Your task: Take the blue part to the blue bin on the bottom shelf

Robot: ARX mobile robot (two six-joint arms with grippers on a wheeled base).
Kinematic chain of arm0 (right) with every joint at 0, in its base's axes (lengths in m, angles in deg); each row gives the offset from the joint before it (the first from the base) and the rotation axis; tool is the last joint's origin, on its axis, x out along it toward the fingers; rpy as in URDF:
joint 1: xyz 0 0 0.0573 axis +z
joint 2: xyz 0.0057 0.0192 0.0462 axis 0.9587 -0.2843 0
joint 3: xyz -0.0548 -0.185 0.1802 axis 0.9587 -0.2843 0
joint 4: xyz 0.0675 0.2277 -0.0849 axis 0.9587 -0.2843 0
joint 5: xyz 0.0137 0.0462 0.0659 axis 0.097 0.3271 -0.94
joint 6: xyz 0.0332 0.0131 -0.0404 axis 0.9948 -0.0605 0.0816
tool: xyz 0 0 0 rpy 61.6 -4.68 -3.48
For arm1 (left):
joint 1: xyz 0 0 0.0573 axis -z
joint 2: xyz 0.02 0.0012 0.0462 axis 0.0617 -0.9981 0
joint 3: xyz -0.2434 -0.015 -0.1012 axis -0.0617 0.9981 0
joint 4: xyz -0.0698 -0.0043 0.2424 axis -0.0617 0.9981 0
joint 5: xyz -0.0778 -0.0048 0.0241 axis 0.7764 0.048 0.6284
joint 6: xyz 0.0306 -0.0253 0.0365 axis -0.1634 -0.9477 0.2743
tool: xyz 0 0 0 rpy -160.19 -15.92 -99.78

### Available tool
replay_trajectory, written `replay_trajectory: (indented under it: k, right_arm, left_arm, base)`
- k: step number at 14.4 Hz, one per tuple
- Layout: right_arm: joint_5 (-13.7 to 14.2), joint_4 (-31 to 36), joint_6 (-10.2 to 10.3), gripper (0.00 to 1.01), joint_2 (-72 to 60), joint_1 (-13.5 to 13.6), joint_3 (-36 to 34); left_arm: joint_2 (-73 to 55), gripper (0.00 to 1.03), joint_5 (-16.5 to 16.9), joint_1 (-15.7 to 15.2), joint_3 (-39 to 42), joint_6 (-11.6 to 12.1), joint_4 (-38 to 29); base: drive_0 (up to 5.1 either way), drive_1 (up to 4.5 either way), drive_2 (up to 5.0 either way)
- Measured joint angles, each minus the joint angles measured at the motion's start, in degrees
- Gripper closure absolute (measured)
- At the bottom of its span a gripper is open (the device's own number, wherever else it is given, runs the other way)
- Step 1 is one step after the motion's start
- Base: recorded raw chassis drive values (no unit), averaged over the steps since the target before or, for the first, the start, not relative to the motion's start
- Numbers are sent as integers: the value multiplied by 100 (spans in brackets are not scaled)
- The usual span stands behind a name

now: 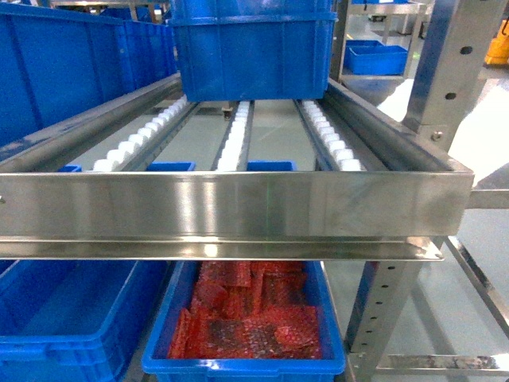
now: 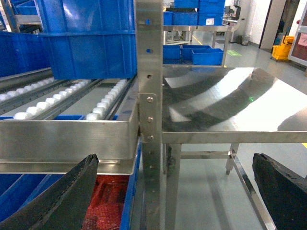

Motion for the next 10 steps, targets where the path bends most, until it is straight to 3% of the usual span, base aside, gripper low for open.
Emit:
replay_trajectory:
  k: [9,10]
  right_arm:
    - [2,7,0,3,0,0,0]
    - [2,4,0,3,0,0,0]
  left_arm:
    - [2,59,2,0,0,0,-9]
    - [2,59,-2,0,0,0,-7]
  base:
    - [-494,243,243]
    - [0,0,0]
